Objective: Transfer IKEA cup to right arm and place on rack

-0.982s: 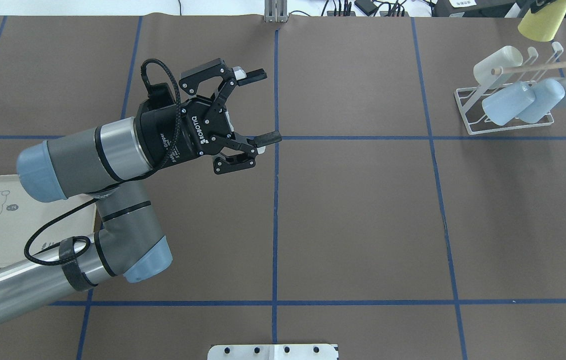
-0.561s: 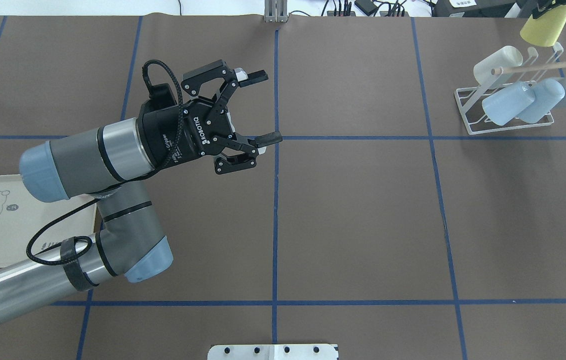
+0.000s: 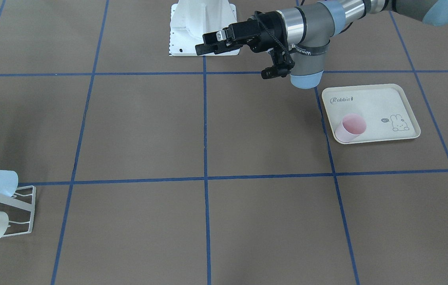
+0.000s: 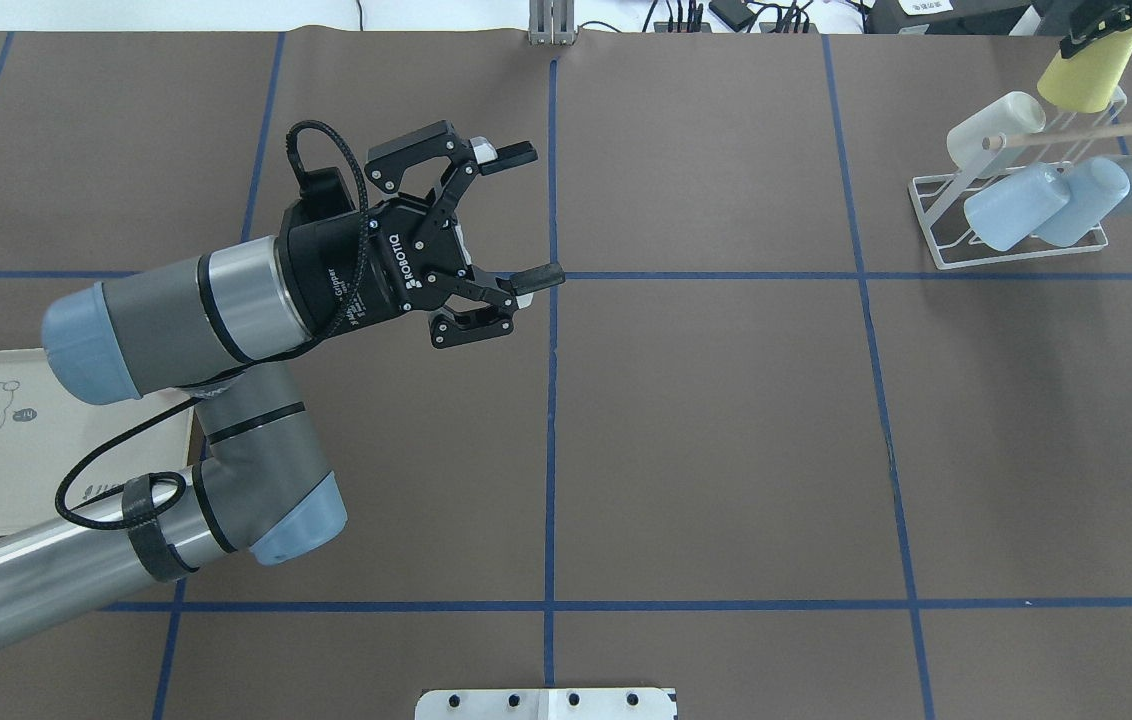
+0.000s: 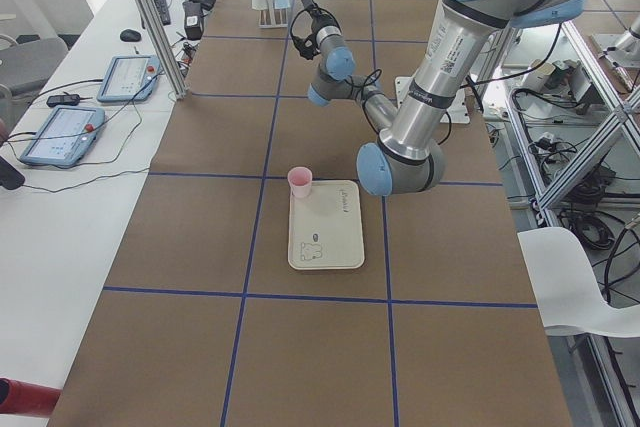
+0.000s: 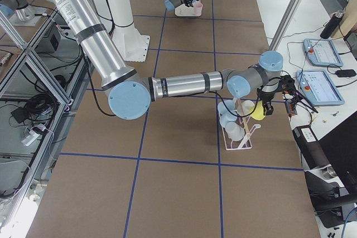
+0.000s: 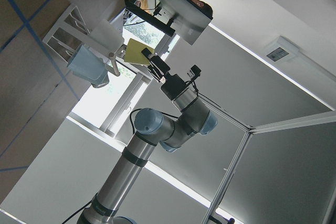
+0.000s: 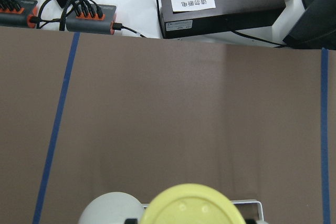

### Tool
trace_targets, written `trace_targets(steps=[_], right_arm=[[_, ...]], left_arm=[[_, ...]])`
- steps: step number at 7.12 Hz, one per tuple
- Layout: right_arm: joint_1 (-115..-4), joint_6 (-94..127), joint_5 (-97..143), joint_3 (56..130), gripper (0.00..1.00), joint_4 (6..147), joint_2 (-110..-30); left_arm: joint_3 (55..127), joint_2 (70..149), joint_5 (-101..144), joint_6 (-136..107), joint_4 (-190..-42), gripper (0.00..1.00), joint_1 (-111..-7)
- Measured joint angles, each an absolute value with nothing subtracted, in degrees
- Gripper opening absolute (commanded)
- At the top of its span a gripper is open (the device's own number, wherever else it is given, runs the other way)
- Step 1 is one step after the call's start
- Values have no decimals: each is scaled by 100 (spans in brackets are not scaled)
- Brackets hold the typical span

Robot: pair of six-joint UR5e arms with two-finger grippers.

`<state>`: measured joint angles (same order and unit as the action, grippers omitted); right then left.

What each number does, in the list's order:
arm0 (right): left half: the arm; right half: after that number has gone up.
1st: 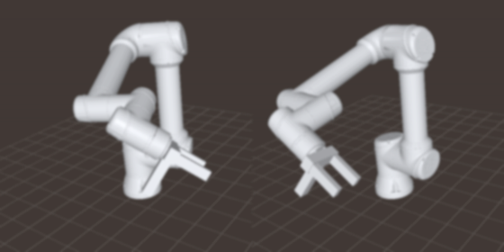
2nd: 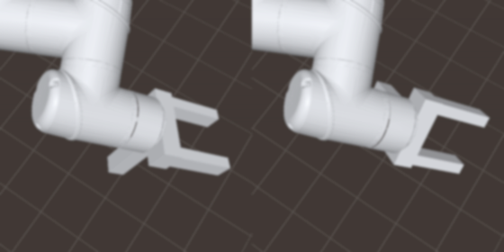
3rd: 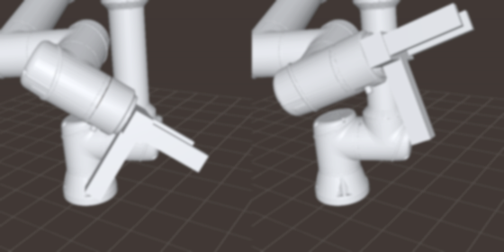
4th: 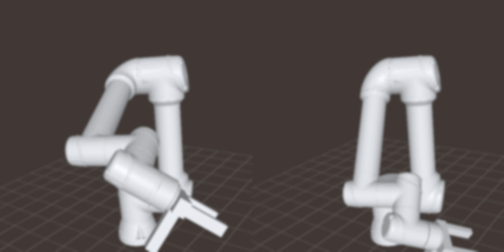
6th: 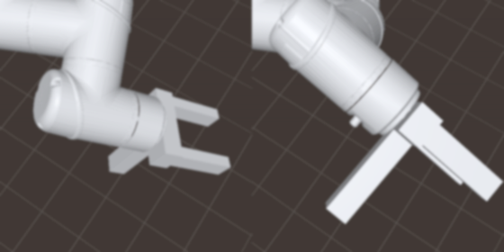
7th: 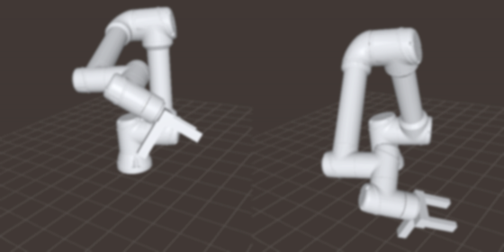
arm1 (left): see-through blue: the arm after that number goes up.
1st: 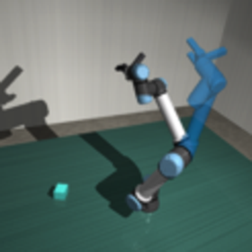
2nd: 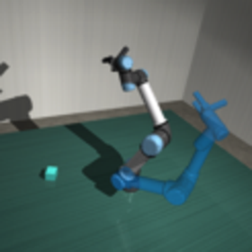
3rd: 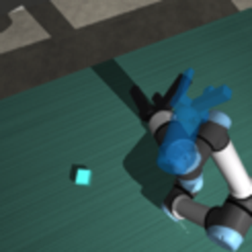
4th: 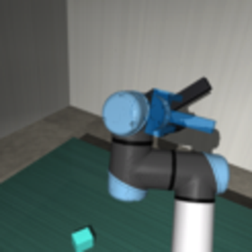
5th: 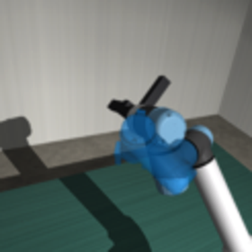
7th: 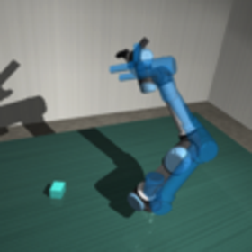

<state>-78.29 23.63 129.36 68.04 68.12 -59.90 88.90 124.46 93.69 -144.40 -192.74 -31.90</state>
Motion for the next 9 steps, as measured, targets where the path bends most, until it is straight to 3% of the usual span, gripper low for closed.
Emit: trace_targets(steps=[9], right_arm=[[-7665, 2351, 12918, 6794, 0, 6812, -6091]], left_arm=[[8903, 12445, 9361, -14440, -19276, 97, -3195]])
